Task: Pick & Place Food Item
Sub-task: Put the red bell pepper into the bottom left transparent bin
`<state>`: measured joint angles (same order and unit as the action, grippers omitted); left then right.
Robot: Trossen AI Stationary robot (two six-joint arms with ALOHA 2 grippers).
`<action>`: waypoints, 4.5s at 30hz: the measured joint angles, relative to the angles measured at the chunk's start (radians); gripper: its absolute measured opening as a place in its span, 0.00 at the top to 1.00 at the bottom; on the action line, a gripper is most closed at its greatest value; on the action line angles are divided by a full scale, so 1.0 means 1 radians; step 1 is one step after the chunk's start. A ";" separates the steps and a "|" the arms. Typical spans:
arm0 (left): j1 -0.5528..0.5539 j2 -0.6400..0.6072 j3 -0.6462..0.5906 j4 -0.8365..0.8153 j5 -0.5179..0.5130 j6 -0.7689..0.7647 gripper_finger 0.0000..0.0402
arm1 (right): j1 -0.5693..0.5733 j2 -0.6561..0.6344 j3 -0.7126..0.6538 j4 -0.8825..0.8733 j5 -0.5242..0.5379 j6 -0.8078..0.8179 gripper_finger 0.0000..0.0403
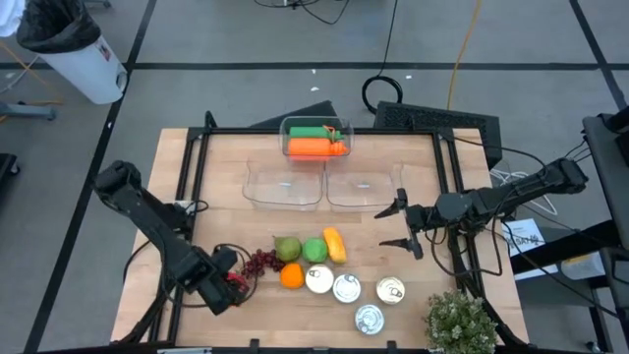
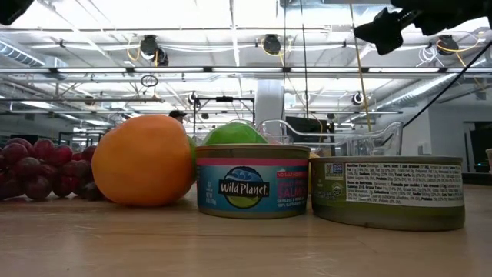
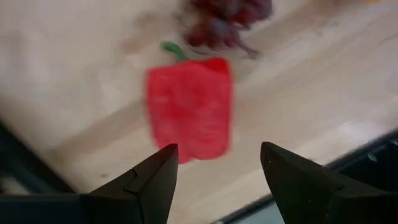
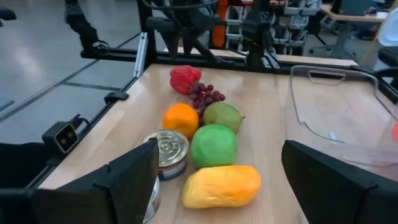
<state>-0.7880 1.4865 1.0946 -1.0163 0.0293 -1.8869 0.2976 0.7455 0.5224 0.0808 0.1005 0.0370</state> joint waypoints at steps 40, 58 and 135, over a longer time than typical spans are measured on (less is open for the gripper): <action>0.094 0.078 0.008 -0.025 -0.112 0.288 0.30 | 0.025 0.001 0.000 0.020 0.003 -0.061 0.21; 0.604 -0.164 0.009 0.238 -0.494 1.234 0.29 | -0.008 0.001 0.000 0.020 0.004 -0.083 0.21; 1.138 0.148 0.007 0.175 -0.217 1.469 0.13 | -0.028 0.001 0.000 -0.033 0.003 -0.052 0.21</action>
<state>0.3504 1.6341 1.1019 -0.8417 -0.1874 -0.4183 0.2697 0.7465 0.5228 0.0475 0.1040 -0.0151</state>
